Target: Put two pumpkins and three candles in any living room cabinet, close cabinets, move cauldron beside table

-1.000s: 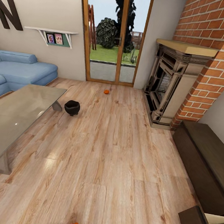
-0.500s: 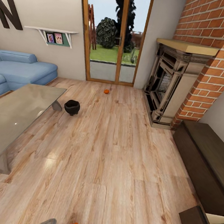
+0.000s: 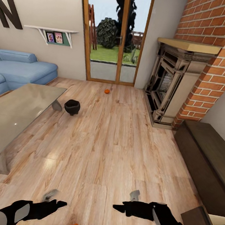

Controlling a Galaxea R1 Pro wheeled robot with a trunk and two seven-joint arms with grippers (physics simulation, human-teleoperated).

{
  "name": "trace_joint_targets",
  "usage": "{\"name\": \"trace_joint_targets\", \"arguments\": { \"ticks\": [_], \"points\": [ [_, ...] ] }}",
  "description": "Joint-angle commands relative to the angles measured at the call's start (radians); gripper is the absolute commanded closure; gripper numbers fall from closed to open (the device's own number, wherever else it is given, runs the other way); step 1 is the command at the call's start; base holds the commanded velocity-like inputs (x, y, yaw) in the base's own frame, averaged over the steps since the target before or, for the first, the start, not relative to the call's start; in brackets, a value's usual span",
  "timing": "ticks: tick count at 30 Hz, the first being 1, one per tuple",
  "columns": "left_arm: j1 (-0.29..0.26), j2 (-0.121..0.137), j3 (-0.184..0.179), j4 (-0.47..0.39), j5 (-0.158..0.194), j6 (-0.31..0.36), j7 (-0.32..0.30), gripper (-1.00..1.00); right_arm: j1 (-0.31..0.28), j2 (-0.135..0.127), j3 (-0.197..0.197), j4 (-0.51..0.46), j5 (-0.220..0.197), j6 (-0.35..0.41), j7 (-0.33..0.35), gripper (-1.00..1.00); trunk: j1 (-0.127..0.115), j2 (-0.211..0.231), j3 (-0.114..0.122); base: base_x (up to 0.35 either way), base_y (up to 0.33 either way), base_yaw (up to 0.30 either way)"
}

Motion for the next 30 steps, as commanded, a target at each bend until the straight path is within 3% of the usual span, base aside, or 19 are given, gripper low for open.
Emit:
{"name": "trace_joint_targets", "arguments": {
  "ticks": [1,2,5,6,12,16,19,20,23,26,27,30],
  "points": [
    [-0.001,0.008,-0.001,-0.001,0.0,-0.001,0.0,-1.0,0.0,0.001,0.001,-0.068,-0.029,0.061,0.034,-1.0,0.004,-0.007,-0.003,0.0,0.0,0.0],
    [-0.001,0.018,-0.003,0.002,-0.002,-0.003,0.001,-1.0,-0.001,0.003,0.002,-0.156,-0.066,0.134,0.062,-1.0,0.008,-0.014,-0.006,0.0,0.0,0.0],
    [0.0,0.041,-0.006,0.002,-0.031,-0.026,0.001,-1.0,-0.019,0.007,0.004,-0.299,-0.119,0.221,0.085,-1.0,0.019,-0.035,-0.016,0.0,0.0,0.0],
    [0.0,0.044,-0.007,0.002,-0.041,-0.032,0.002,-1.0,-0.024,0.007,0.004,-0.315,-0.124,0.228,0.087,-1.0,0.023,-0.042,-0.019,0.0,0.0,0.0],
    [0.001,0.049,-0.012,0.0,-0.178,-0.069,-0.004,-1.0,-0.079,0.007,0.005,-0.369,-0.145,0.258,0.094,-1.0,0.046,-0.084,-0.038,0.0,0.0,0.0],
    [0.002,0.048,-0.013,0.0,-0.219,-0.074,-0.061,-1.0,-0.102,0.008,0.006,-0.38,-0.146,0.26,0.113,-1.0,0.061,-0.112,-0.05,0.0,0.0,0.0],
    [0.004,0.046,-0.038,0.004,-0.227,-0.082,-0.119,-1.0,-0.107,0.007,0.006,-0.376,-0.147,0.261,0.189,-1.0,0.073,-0.133,-0.06,0.0,0.0,0.0],
    [0.004,0.049,-0.091,0.008,-0.228,-0.11,-0.133,-1.0,-0.109,0.005,0.006,-0.376,-0.148,0.261,0.24,-1.0,0.077,-0.14,-0.063,0.0,0.0,0.0],
    [0.004,0.049,-0.136,0.009,-0.227,-0.138,-0.139,-1.0,-0.109,0.003,0.005,-0.374,-0.149,0.261,0.268,-1.0,0.088,-0.161,-0.072,0.0,0.0,0.0],
    [0.004,0.043,-0.158,0.01,-0.226,-0.15,-0.175,-1.0,-0.109,0.003,0.005,-0.373,-0.148,0.261,0.279,-1.0,0.1,-0.182,-0.082,0.0,0.0,0.0],
    [0.004,0.03,-0.164,0.01,-0.228,-0.154,-0.224,-1.0,-0.109,0.003,0.005,-0.377,-0.147,0.261,0.286,-1.0,0.104,-0.189,-0.085,0.0,0.0,0.0],
    [0.004,0.026,-0.166,0.01,-0.228,-0.155,-0.242,-1.0,-0.109,0.003,0.005,-0.381,-0.148,0.265,0.305,-1.0,0.115,-0.21,-0.094,0.0,0.0,0.0]
  ]
}}
